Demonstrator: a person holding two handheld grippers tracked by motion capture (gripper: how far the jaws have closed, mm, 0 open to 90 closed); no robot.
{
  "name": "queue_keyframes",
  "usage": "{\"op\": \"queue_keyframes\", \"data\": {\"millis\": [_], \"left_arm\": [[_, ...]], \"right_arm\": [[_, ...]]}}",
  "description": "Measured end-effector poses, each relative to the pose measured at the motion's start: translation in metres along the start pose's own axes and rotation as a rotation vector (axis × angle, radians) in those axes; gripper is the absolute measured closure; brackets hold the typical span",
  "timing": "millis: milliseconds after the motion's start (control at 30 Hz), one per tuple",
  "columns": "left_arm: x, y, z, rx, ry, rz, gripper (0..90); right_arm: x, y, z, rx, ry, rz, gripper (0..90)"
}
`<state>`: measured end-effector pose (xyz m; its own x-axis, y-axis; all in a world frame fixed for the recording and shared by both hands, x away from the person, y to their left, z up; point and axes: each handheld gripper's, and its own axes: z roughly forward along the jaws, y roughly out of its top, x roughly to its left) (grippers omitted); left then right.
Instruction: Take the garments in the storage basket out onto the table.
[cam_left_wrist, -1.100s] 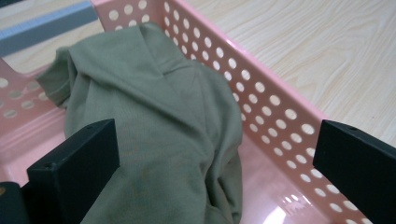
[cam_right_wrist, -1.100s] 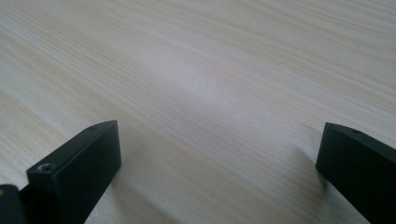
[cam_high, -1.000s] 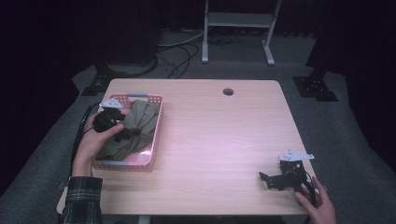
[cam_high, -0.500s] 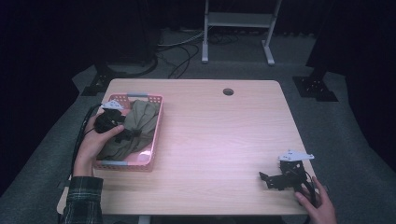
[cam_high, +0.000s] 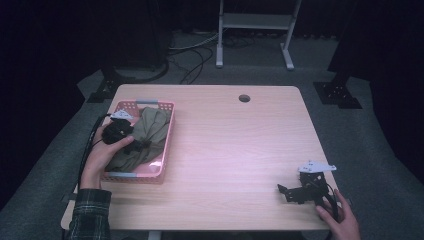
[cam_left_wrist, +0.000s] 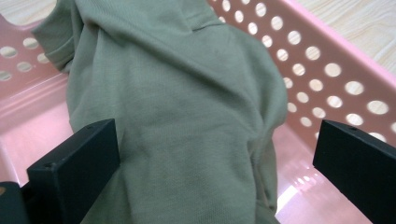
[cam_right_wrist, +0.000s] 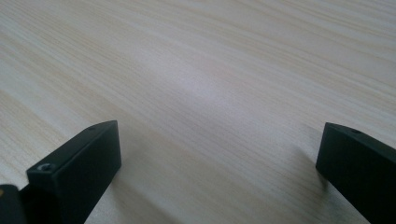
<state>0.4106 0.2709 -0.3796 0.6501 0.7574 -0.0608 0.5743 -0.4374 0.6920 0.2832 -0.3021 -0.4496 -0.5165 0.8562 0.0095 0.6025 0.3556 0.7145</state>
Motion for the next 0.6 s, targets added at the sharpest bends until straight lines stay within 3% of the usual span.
{"op": "queue_keyframes", "data": {"millis": [600], "left_arm": [[0.003,-0.006,0.012,0.035,0.011,-0.001,0.0]], "right_arm": [[0.000,0.000,0.000,0.000,0.000,0.000,0.0]]}}
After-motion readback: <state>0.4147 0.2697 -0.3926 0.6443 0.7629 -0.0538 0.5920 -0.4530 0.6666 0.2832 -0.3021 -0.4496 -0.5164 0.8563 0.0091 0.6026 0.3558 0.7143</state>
